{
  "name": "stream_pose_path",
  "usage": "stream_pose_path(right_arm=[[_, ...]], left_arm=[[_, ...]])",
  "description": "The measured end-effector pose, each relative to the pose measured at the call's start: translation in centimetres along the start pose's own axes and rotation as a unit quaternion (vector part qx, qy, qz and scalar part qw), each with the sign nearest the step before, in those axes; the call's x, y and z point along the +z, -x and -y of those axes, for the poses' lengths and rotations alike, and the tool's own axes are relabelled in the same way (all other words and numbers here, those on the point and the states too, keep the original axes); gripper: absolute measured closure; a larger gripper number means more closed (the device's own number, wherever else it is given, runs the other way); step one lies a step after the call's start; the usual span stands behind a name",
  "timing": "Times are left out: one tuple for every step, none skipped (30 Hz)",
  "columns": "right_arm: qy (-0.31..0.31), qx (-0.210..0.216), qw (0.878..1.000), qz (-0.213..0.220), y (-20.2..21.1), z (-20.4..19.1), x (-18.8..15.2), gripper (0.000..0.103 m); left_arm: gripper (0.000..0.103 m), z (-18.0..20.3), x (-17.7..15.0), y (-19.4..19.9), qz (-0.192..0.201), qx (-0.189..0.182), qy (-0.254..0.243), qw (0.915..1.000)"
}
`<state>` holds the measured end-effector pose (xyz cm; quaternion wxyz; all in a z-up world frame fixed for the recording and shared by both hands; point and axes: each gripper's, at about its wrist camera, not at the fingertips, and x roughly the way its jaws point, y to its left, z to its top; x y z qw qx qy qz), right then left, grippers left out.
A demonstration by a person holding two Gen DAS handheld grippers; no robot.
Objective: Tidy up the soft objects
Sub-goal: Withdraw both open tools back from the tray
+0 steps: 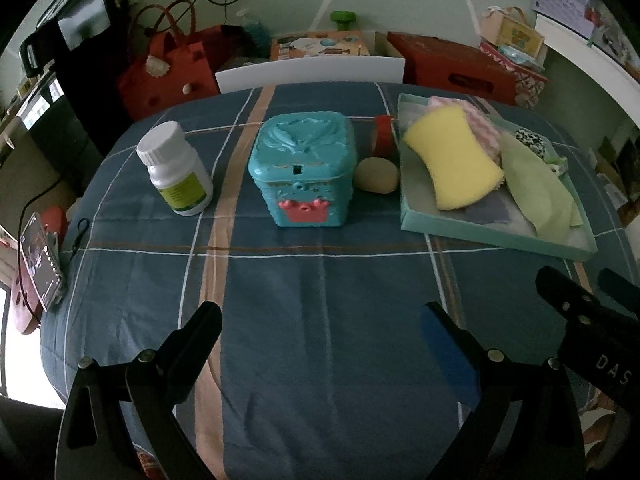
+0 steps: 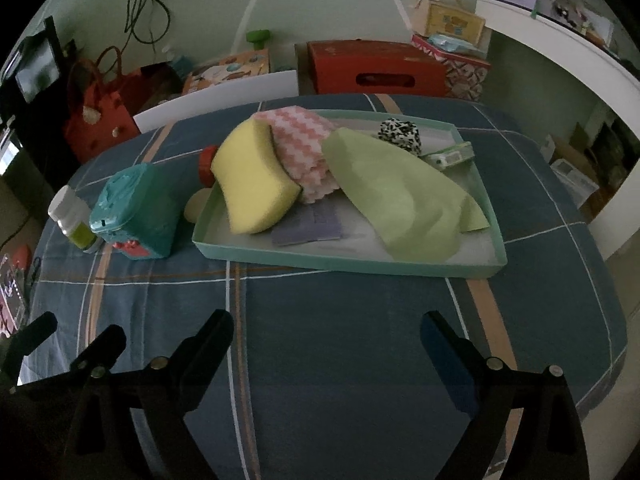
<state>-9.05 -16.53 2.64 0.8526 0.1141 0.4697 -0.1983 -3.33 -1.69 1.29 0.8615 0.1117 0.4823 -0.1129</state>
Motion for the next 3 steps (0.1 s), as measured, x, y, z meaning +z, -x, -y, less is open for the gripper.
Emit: stream_pose_path(right_arm=[[-0.001, 0.001, 1.0, 0.0, 0.03, 0.11, -0.01, 0.007], [-0.002, 0.002, 1.0, 0.0, 0.08, 0.27, -0.02, 0.007], [-0.002, 0.003, 1.0, 0.0, 0.12, 0.37, -0.04, 0.007]], left_arm=[[0.004, 0.16, -0.01, 0.18, 0.003, 0.001, -0.001, 1.0], [0.004, 0.23, -0.02, 0.34, 0.007, 0.001, -0.001, 1.0], [0.004, 0.33, 0.0, 0.53, 0.011, 0.002, -0.001, 0.9999]])
